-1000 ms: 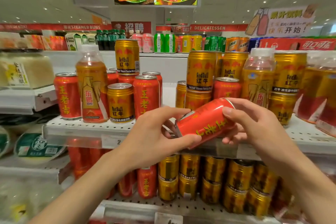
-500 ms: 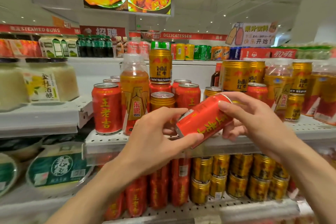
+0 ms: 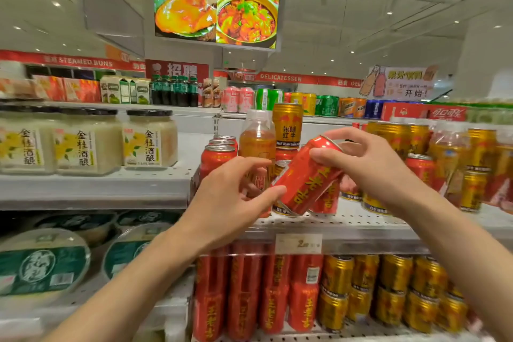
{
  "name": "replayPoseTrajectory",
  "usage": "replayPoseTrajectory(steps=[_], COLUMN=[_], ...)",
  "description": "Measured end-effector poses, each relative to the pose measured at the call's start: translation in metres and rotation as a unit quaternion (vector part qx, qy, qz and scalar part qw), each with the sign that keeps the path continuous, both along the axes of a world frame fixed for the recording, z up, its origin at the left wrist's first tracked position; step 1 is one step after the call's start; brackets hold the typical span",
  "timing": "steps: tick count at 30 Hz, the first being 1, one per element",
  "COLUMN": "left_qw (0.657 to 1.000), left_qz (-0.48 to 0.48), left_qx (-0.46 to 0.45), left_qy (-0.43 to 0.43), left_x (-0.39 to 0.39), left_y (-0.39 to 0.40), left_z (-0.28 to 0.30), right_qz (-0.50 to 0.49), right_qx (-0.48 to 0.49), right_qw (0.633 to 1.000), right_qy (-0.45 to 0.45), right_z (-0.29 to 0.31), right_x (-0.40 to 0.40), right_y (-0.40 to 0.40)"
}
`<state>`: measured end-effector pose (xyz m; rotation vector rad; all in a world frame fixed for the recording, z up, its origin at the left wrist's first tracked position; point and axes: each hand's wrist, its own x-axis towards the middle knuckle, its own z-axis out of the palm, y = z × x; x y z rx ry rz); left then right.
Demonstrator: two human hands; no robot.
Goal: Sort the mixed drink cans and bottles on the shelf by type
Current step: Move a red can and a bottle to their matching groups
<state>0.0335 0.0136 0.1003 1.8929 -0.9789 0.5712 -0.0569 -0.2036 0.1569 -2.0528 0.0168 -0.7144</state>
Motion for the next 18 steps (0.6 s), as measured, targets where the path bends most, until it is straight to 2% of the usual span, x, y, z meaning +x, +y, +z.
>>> replayPoseTrajectory(steps=[7,18], left_qw=[0.991,0.982], left_qz=[0.126,0.155], left_qx=[-0.041,0.106], left_qy=[-0.026,0.030], left_x=[0.021,0.034], left_y=[0.003,-0.024], left_z=[0.030,0.067], right_qz=[-0.030,-0.021], right_qx=[-0.033,-0.037], right_qw=[0.999,0.998], right_qy=[0.018,0.037], right_z=[0.004,-0.006], right_x=[0.003,0.009], right_y=[-0.009,-0.015])
